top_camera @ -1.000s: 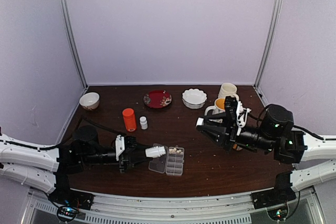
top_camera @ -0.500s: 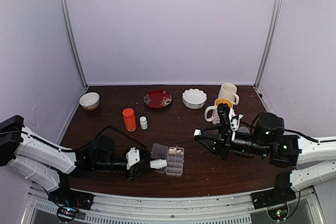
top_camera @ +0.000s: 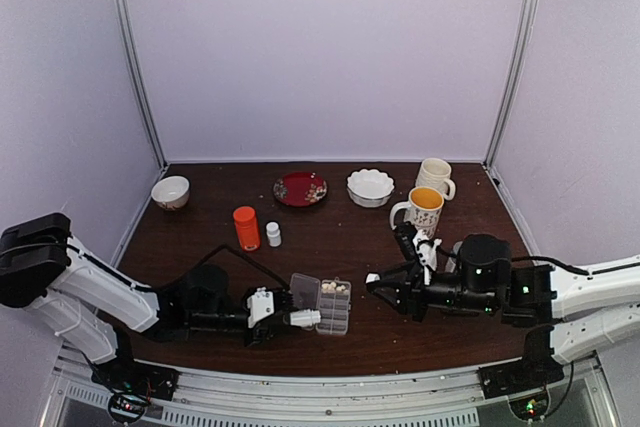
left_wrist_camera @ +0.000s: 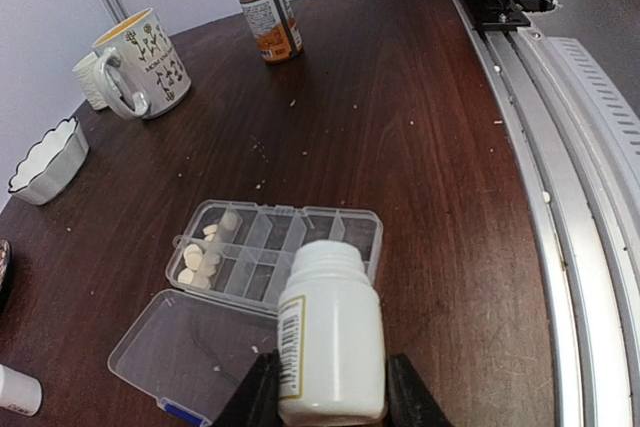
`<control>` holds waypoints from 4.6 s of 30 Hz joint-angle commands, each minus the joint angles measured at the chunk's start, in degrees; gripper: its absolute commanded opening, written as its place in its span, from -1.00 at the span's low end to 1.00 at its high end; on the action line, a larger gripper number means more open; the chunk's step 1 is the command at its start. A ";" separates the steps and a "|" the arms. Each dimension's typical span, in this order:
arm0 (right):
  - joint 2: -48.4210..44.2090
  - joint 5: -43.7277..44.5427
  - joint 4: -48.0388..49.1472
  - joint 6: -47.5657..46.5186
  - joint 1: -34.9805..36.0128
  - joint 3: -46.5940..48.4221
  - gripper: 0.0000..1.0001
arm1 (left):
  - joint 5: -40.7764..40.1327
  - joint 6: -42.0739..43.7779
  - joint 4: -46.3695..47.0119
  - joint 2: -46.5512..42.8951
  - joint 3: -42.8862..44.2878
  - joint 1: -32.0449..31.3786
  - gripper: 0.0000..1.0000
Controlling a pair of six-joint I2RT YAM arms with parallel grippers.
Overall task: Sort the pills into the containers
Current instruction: Place the lid of the pill bottle at the center of the board, then pour the pill into the compartment of the pill container.
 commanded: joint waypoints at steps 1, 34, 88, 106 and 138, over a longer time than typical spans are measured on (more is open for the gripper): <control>4.31 4.18 -8.06 5.62 -1.43 0.89 -1.00 | 1.39 1.20 4.96 1.58 0.83 0.49 -0.88; 23.16 -7.57 -27.51 9.29 -4.09 21.31 -0.45 | 2.53 2.57 8.42 8.08 1.98 1.17 -0.89; 37.00 -11.10 -4.16 19.86 1.52 21.10 -1.00 | 1.60 1.75 4.04 10.18 4.49 1.58 -0.92; 37.46 -10.34 -8.79 17.61 1.61 23.83 -1.00 | 1.85 1.92 3.80 10.19 4.61 1.65 -0.94; 38.87 -8.61 -18.40 15.28 1.49 30.05 -1.00 | 2.29 2.17 3.56 10.19 4.78 1.57 -0.96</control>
